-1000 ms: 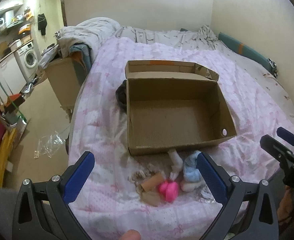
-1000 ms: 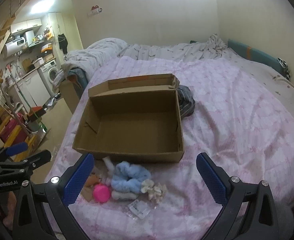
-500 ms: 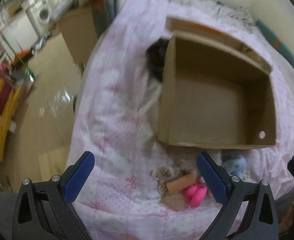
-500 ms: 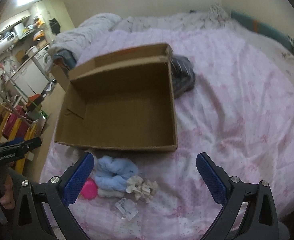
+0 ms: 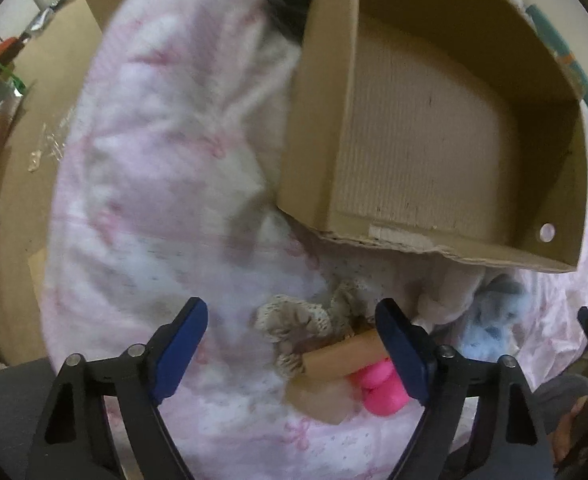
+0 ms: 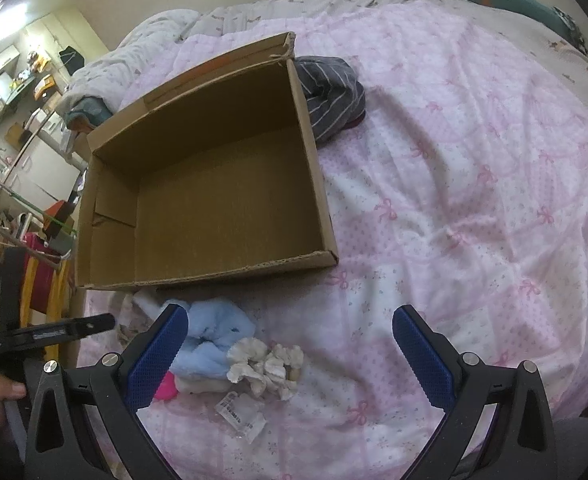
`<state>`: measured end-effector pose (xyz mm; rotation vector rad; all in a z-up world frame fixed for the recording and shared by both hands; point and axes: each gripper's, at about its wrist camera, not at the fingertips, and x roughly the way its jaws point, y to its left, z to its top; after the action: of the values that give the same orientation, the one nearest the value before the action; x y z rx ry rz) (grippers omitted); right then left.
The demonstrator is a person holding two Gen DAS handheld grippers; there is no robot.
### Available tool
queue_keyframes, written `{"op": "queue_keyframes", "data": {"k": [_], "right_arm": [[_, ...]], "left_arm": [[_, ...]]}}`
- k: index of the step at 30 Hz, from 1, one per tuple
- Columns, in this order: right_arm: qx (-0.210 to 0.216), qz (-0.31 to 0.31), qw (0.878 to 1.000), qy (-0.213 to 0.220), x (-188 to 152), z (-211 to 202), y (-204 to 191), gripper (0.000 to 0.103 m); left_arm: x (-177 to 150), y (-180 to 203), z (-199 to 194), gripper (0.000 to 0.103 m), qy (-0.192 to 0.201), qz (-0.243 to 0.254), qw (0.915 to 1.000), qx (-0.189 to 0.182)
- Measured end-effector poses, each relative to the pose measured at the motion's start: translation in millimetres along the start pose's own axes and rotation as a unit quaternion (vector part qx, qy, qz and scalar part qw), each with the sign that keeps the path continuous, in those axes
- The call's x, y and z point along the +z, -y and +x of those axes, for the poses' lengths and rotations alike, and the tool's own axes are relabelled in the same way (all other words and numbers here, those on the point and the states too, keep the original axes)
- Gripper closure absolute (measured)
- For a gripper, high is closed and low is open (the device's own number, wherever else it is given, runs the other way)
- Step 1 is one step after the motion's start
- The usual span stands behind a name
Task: Organize soft objects
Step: 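Grasp the grey lace scrunchie with the left gripper while the right gripper reaches for the white scrunchie, then lift the grey scrunchie with the left gripper while the right gripper grasps the white scrunchie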
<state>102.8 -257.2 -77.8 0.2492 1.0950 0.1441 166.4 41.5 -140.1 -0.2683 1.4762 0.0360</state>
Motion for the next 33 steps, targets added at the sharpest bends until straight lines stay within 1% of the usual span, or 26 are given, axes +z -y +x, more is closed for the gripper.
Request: {"op": "queue_keyframes", "data": {"k": [3, 4, 5, 6, 7, 8, 10, 13, 17, 18, 19, 22, 24, 26, 27, 28, 30, 31, 32, 33], "right_arm": [[-0.012, -0.013, 1.000, 0.002, -1, 3, -4, 0.000], [-0.014, -0.016, 1.000, 0.001, -2, 4, -5, 0.000], [-0.017, -0.020, 1.000, 0.000, -2, 5, -7, 0.000], [-0.018, -0.023, 1.000, -0.002, -3, 6, -6, 0.000], [-0.019, -0.026, 0.999, -0.003, -3, 7, -7, 0.000], [-0.019, -0.028, 0.999, -0.003, -3, 7, -8, 0.000], [-0.019, -0.027, 0.999, -0.003, -3, 7, -8, 0.000], [-0.019, -0.021, 1.000, -0.006, -2, 8, -6, 0.000], [-0.019, -0.013, 1.000, -0.008, -2, 9, -2, 0.000], [-0.018, -0.012, 1.000, -0.008, -2, 8, -2, 0.000], [-0.017, -0.010, 1.000, -0.009, -2, 9, -1, 0.000], [-0.012, -0.006, 1.000, -0.019, -3, 11, 1, 0.000], [-0.003, -0.006, 0.999, -0.033, -4, 15, 0, 0.000], [0.005, -0.007, 0.999, -0.050, -6, 21, -1, 0.000], [0.009, -0.008, 0.998, -0.060, -7, 25, -1, 0.000], [0.013, -0.010, 0.997, -0.071, -8, 29, -2, 0.000], [0.019, -0.011, 0.995, -0.097, -12, 39, -4, 0.006], [0.022, -0.008, 0.993, -0.112, -14, 45, -4, 0.013], [0.027, 0.000, 0.992, -0.127, -17, 51, -3, 0.016], [0.032, 0.010, 0.989, -0.141, -19, 57, -1, 0.016]], "left_arm": [[-2, 3, 16, 0.021, -0.026, -0.005, 0.9996, -0.009], [-2, 4, 18, 0.025, -0.026, -0.005, 0.9996, -0.009], [-2, 4, 18, 0.033, -0.023, -0.006, 0.9997, -0.010], [-1, 2, 17, 0.042, -0.022, -0.009, 0.9996, -0.013], [0, 2, 16, 0.067, -0.021, -0.011, 0.9995, -0.021], [-1, 3, 13, 0.089, -0.024, -0.010, 0.9993, -0.028], [-4, 5, 10, 0.090, -0.026, -0.004, 0.9990, -0.035], [-10, 9, -6, 0.091, -0.020, 0.003, 0.9979, -0.062], [-19, 7, -45, 0.091, 0.023, 0.006, 0.9963, -0.083], [-22, 8, -59, 0.091, 0.039, 0.011, 0.9956, -0.085], [-22, 5, -74, 0.091, 0.054, 0.016, 0.9950, -0.082], [-30, 5, -100, 0.091, 0.094, 0.030, 0.9925, -0.072], [-35, 6, -111, 0.091, 0.117, 0.039, 0.9909, -0.053], [-35, 2, -110, 0.091, 0.124, 0.042, 0.9905, -0.042], [-37, 2, -106, 0.091, 0.119, 0.036, 0.9912, -0.046], [-36, -10, -108, 0.091, 0.114, 0.030, 0.9917, -0.051], [-36, -15, -96, 0.091, 0.099, 0.013, 0.9930, -0.062], [-37, -14, -92, 0.091, 0.097, 0.011, 0.9934, -0.060], [-37, -13, -89, 0.091, 0.097, 0.012, 0.9936, -0.055], [-37, -12, -86, 0.091, 0.098, 0.010, 0.9935, -0.057]]}}
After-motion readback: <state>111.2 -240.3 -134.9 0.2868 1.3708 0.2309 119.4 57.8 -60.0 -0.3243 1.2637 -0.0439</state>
